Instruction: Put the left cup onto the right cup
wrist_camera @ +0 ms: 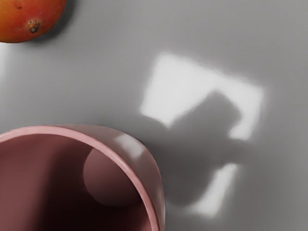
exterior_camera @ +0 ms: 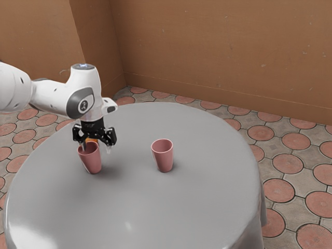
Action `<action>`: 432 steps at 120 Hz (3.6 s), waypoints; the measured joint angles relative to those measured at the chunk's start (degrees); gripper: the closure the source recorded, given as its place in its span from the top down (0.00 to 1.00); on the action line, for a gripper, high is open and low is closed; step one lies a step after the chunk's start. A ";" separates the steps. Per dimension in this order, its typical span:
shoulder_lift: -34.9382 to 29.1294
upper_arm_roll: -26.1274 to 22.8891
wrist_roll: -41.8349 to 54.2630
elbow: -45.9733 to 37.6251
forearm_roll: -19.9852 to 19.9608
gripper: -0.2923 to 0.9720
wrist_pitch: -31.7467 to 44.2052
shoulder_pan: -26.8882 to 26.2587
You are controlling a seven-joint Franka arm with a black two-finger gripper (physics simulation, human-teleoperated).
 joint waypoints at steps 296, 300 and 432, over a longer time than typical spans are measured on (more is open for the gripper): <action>5.93 -10.67 -11.49 30.74 1.16 0.15 -23.46 -8.60; 6.81 -10.70 -11.74 31.73 1.15 0.15 -23.62 -8.60; 18.57 -13.02 -15.53 43.67 0.19 0.15 -24.78 -8.68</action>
